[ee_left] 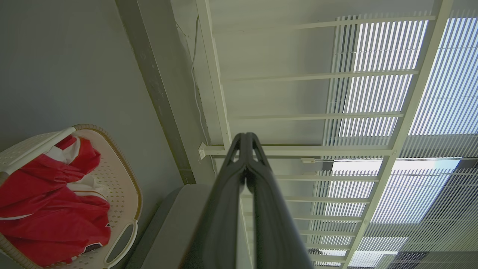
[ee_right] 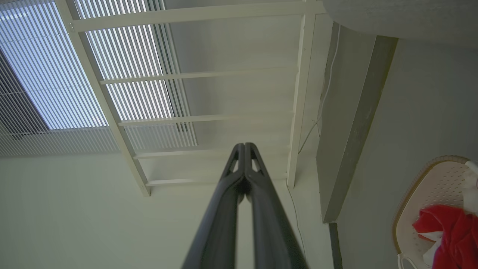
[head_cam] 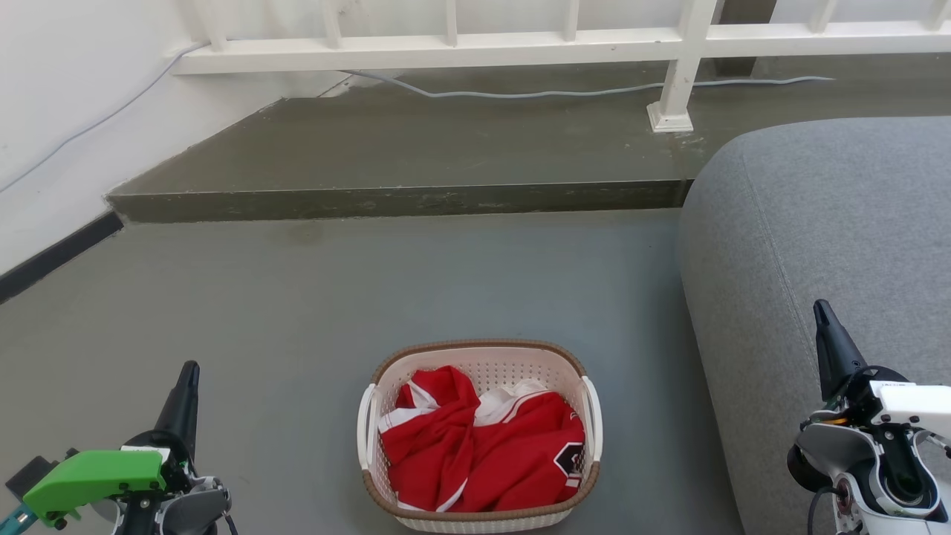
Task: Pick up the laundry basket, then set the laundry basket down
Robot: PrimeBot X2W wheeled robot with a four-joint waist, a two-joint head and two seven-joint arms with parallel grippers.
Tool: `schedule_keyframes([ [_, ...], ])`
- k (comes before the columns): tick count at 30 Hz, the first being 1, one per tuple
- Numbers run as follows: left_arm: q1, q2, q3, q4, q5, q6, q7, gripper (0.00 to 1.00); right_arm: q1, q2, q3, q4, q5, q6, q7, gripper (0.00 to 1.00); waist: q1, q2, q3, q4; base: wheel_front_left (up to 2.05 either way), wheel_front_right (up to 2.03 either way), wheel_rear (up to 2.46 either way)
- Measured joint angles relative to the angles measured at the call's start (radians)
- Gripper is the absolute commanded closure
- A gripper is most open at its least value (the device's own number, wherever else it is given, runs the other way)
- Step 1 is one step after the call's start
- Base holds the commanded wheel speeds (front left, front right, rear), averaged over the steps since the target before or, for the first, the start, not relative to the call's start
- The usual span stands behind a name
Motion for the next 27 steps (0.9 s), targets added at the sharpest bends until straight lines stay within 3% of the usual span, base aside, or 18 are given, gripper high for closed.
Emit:
schedule_keyframes([
  [4,0.0,0.0,0.0,0.0,0.0,0.0,0.0,1.0,0.0,0.0,0.0,0.0,0.0,0.0,0.0,1.0,0.0,0.0,0.0,0.0,0.0,0.0,0.0],
  [5,0.0,0.0,0.0,0.0,0.0,0.0,0.0,0.0,0.0,0.0,0.0,0.0,0.0,0.0,0.0,0.0,0.0,0.0,0.0,0.0,0.0,0.0,0.0],
  [7,0.007,-0.003,-0.002,0.018,0.0,0.001,0.0,0.0,0.009,0.006,0.001,0.017,0.0,-0.001,0.0,0.0,0.0,0.0,0.0,0.0,0.0,0.0,0.0],
  [8,0.017,-0.008,-0.003,0.029,0.0,0.001,0.0,1.0,0.02,0.012,0.003,0.028,0.0,-0.001,0.0,1.0,0.0,0.0,0.0,0.0,0.0,0.0,0.0],
  [10,0.037,-0.021,-0.005,0.053,0.0,0.001,0.0,1.0,0.044,0.023,0.005,0.053,0.0,-0.001,0.0,1.0,0.0,0.0,0.0,0.0,0.0,0.0,0.0],
  [11,0.047,-0.026,-0.008,0.065,0.0,0.001,0.0,0.0,0.056,0.029,0.005,0.065,0.0,-0.001,0.0,0.0,0.0,0.0,0.0,0.0,0.0,0.0,0.0],
  [27,0.066,-0.029,-0.034,0.042,0.099,0.002,-0.047,0.0,0.075,0.035,0.043,0.062,-0.094,-0.005,-0.048,0.0,0.0,0.0,0.0,0.0,0.0,0.0,0.0],
])
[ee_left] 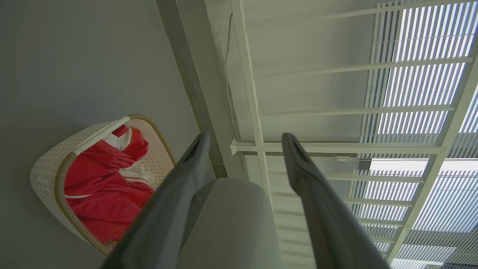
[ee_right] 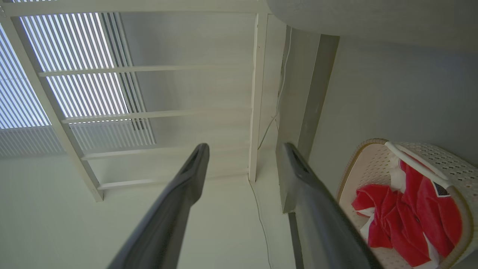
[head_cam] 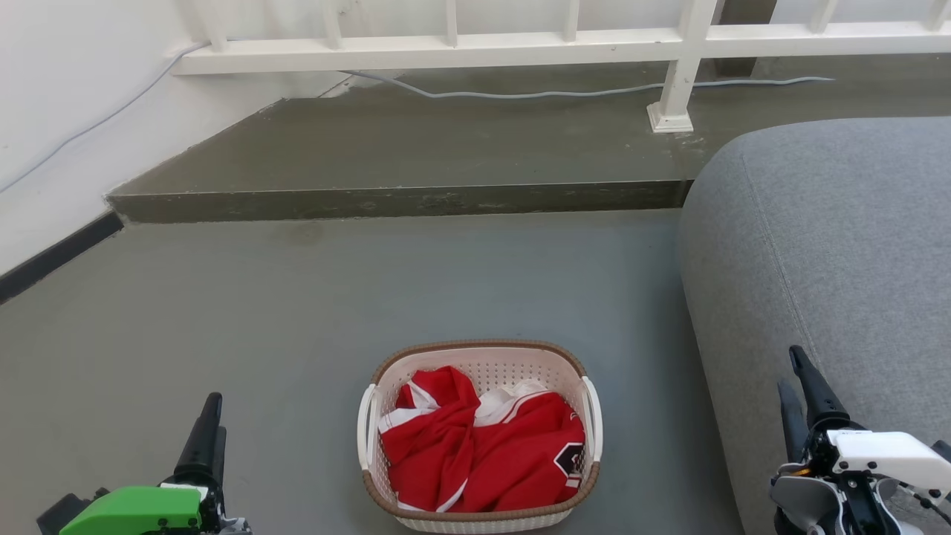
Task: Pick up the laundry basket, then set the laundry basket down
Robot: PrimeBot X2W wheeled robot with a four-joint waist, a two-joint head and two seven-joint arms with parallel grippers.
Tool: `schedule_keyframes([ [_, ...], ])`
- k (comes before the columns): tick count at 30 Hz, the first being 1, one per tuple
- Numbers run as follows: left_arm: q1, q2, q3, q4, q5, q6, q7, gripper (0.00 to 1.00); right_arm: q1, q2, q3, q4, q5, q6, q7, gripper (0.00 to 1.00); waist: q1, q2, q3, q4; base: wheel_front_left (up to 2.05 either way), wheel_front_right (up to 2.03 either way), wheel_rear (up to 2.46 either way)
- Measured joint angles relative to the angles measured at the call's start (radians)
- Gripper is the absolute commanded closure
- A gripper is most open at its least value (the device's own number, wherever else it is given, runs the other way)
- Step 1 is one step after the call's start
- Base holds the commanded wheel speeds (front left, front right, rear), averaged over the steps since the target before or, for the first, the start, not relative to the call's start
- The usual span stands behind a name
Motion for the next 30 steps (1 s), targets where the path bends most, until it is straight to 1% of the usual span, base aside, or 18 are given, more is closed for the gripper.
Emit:
schedule_keyframes([
  [1,0.0,0.0,0.0,-0.004,0.01,0.001,-0.007,0.0,0.0,-0.001,0.0,-0.005,-0.012,-0.005,-0.004,0.0,0.0,0.0,0.0,0.0,0.0,0.0,0.0],
  [3,0.0,0.001,0.0,-0.008,0.027,0.003,-0.007,0.0,0.0,-0.001,0.0,-0.01,-0.025,-0.005,-0.006,0.0,0.0,0.0,0.0,0.0,0.0,0.0,0.0],
  [7,0.0,0.005,-0.003,-0.036,0.1,0.009,-0.023,0.0,-0.001,-0.002,0.002,-0.028,-0.087,-0.007,-0.017,0.0,0.0,0.0,0.0,0.0,0.0,0.0,0.0],
  [8,0.0,0.006,-0.005,-0.041,0.122,0.009,-0.028,0.0,-0.001,-0.002,0.004,-0.034,-0.104,-0.015,-0.023,0.0,0.0,0.0,0.0,0.0,0.0,0.0,0.0],
  [11,0.0,0.007,-0.017,-0.059,0.176,0.017,-0.037,0.0,-0.001,-0.003,0.013,-0.047,-0.162,-0.016,-0.034,0.0,0.0,0.0,0.0,0.0,0.0,0.0,0.0],
  [13,0.0,0.007,-0.02,-0.07,0.208,0.018,-0.04,0.0,-0.001,-0.006,0.023,-0.056,-0.205,-0.025,-0.039,0.0,0.0,0.0,0.001,0.0,0.0,0.0,0.0],
  [23,0.0,0.016,-0.06,-0.117,0.424,0.044,-0.078,0.0,-0.001,-0.02,0.076,-0.096,-0.404,-0.058,-0.075,0.0,0.0,0.0,0.001,0.002,0.0,0.0,0.0],
  [25,0.0,0.022,-0.072,-0.131,0.465,0.053,-0.084,0.0,-0.001,-0.02,0.085,-0.104,-0.438,-0.06,-0.082,0.0,0.0,0.0,0.0,0.002,0.0,0.0,0.0],
  [26,0.0,0.025,-0.084,-0.137,0.509,0.061,-0.091,0.0,-0.001,-0.02,0.096,-0.109,-0.469,-0.068,-0.086,0.0,0.0,0.0,0.0,0.003,0.0,0.0,0.0],
  [28,0.001,0.027,-0.092,-0.143,0.555,0.067,-0.099,0.0,0.0,-0.02,0.104,-0.115,-0.501,-0.076,-0.095,0.0,0.0,0.0,-0.001,0.003,0.0,0.0,0.0],
  [30,0.001,0.035,-0.104,-0.154,0.595,0.076,-0.103,0.0,0.0,-0.021,0.109,-0.122,-0.531,-0.078,-0.1,0.0,0.0,0.0,-0.002,0.003,0.0,0.0,0.0],
])
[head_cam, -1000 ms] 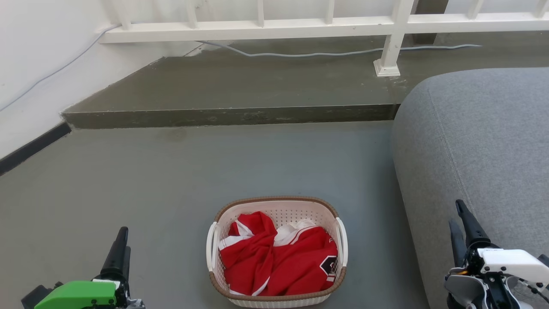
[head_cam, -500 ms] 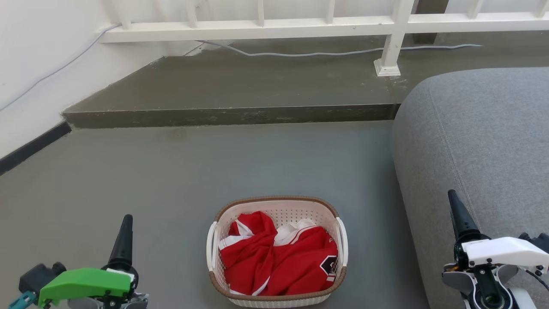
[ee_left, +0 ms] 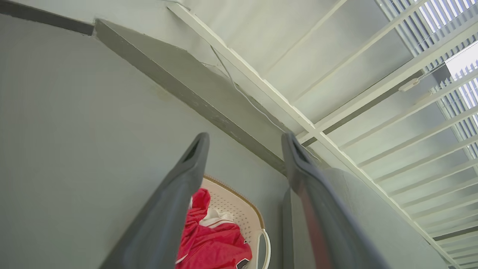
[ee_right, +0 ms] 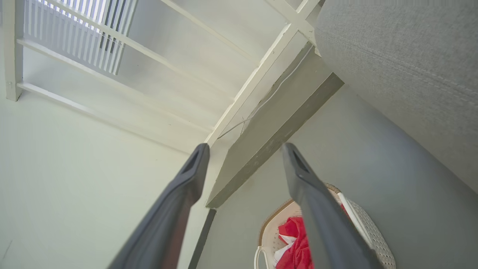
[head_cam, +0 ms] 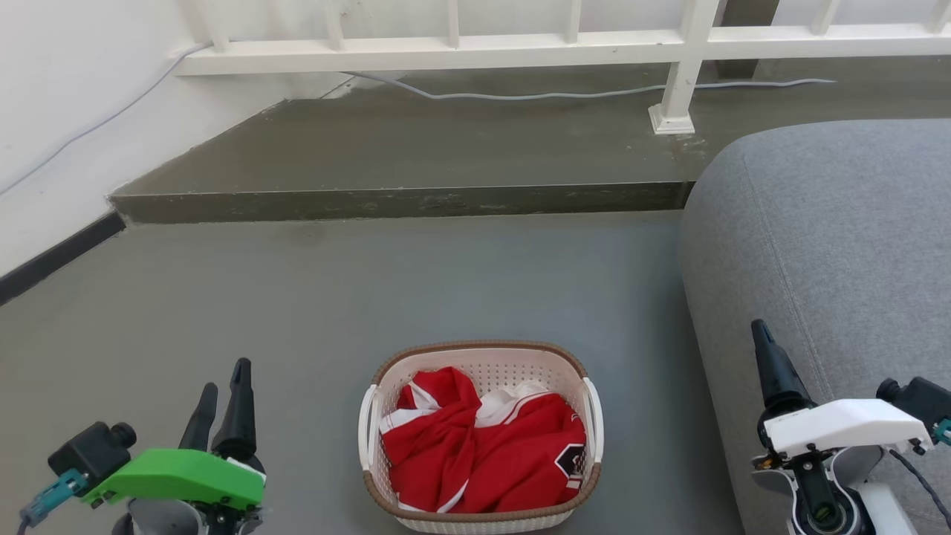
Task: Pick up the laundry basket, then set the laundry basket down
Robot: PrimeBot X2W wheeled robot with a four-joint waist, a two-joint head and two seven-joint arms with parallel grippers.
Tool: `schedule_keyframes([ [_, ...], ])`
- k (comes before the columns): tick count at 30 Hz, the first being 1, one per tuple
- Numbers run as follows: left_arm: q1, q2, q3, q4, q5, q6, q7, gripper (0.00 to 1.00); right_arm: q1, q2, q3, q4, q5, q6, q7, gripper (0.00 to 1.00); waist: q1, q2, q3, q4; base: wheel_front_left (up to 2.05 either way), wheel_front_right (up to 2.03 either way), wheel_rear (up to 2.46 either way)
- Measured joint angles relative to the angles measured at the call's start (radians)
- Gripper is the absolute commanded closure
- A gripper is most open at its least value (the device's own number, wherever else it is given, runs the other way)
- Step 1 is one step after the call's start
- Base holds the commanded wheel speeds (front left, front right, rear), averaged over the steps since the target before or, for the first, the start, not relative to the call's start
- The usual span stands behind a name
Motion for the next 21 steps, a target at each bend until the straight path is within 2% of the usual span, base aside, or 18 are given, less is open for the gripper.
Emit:
schedule_keyframes([
  [21,0.036,0.007,-0.081,-0.056,0.351,0.061,-0.074,0.0,0.014,-0.004,0.08,-0.066,-0.302,-0.06,-0.074,0.0,0.0,0.0,-0.01,0.003,0.0,0.0,0.0],
])
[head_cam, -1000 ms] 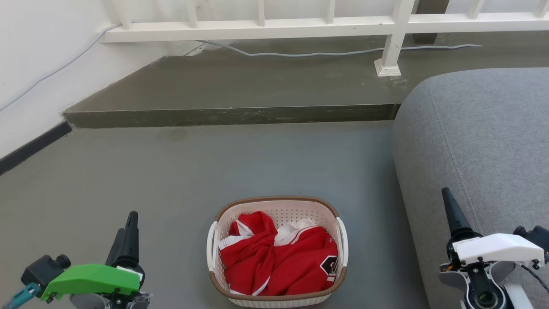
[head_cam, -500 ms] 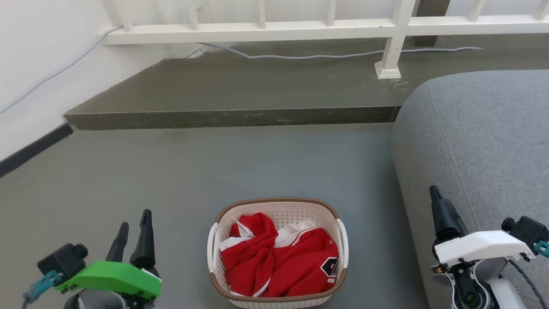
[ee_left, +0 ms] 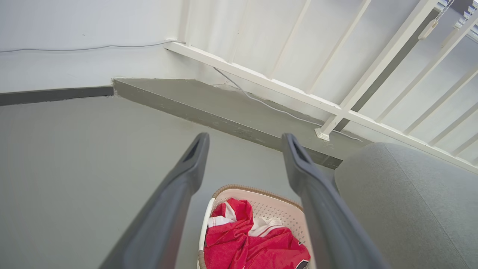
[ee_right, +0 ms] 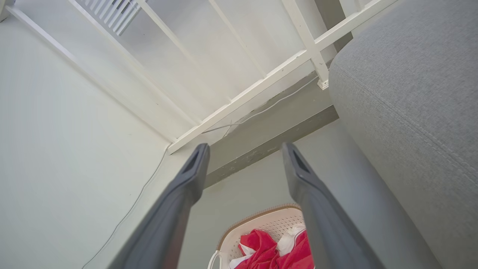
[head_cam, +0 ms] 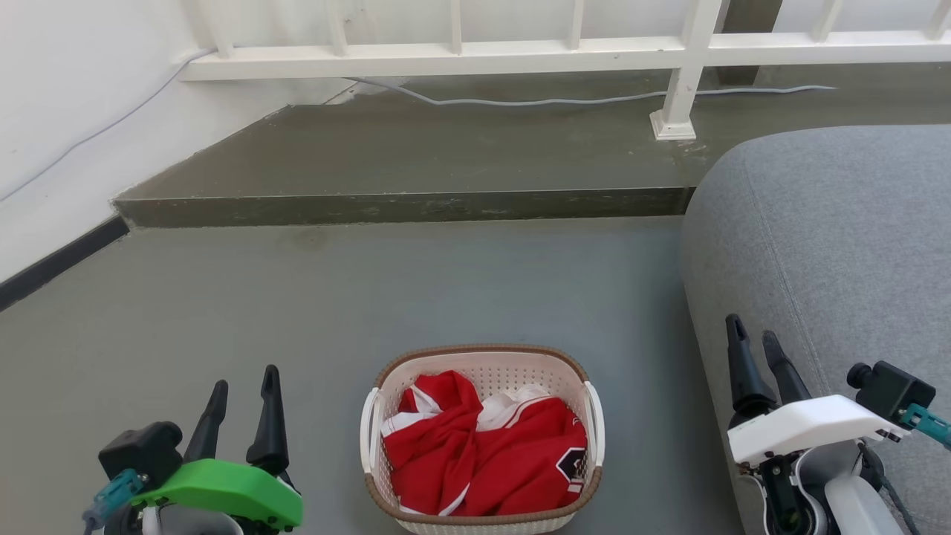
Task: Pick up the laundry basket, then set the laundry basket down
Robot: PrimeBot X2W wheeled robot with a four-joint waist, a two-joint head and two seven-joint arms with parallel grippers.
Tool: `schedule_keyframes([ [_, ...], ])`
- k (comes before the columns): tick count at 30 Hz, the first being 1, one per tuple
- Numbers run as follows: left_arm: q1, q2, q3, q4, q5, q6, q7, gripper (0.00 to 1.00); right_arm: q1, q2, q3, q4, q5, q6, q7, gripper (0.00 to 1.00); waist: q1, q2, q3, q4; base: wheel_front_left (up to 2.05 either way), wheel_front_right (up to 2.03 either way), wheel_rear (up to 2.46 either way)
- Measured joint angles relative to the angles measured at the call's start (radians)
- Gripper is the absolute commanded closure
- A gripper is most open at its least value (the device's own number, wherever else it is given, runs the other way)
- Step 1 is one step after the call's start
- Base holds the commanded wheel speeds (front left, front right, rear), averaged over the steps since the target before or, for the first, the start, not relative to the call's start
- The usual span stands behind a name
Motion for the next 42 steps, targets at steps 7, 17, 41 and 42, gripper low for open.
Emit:
schedule_keyframes([
  [7,0.016,0.0,-0.026,-0.017,0.109,0.02,-0.024,0.0,0.014,-0.002,0.024,-0.022,-0.101,-0.017,-0.022,0.0,0.0,0.0,-0.001,0.001,0.0,0.0,0.0],
  [17,0.02,0.003,-0.051,-0.049,0.253,0.042,-0.06,0.0,0.017,-0.004,0.05,-0.053,-0.237,-0.044,-0.057,0.0,0.0,0.0,-0.002,0.001,0.0,0.0,0.0],
  [41,0.041,0.004,-0.092,-0.107,0.533,0.092,-0.138,0.0,0.036,-0.01,0.112,-0.123,-0.524,-0.098,-0.137,0.0,0.0,0.0,0.008,0.004,0.0,0.0,0.0],
  [42,0.041,0.004,-0.093,-0.106,0.535,0.092,-0.138,0.0,0.036,-0.01,0.113,-0.123,-0.524,-0.098,-0.138,0.0,0.0,0.0,0.009,0.004,0.0,0.0,0.0],
])
